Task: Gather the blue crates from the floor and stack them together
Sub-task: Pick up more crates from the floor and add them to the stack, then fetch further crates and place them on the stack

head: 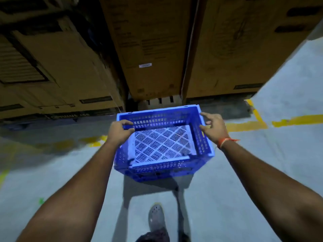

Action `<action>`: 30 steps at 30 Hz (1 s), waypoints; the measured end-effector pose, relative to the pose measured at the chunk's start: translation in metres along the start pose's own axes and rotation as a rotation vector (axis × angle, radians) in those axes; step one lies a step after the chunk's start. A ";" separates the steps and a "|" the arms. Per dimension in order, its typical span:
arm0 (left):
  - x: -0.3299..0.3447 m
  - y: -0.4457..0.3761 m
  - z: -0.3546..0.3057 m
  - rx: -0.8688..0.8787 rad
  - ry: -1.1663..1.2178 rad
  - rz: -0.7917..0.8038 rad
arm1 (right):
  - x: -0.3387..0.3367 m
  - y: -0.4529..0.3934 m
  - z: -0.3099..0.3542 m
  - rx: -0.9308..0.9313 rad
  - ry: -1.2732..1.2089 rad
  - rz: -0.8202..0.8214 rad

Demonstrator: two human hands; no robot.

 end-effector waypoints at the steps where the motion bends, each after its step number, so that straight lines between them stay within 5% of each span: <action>1: -0.005 0.019 -0.027 0.039 0.017 0.046 | -0.014 0.024 0.014 0.003 -0.043 0.008; 8: 0.020 0.132 -0.194 0.438 0.145 0.245 | -0.107 0.169 0.041 0.074 -0.294 -0.106; 19: 0.234 0.310 -0.339 0.720 0.051 0.916 | -0.176 0.443 -0.109 0.437 -0.432 -0.367; 30: 0.374 0.414 -0.439 0.855 -0.050 1.171 | -0.236 0.563 -0.211 0.616 -0.533 -0.710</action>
Point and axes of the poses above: each hand's wrist, its own y-axis away from the middle knuckle, its own x-axis out of the palm, z = x × y, the point moved 6 cm from there along -y, towards the middle knuckle, and after that the axes turned 7 degrees about z, right-handed, at the moved point
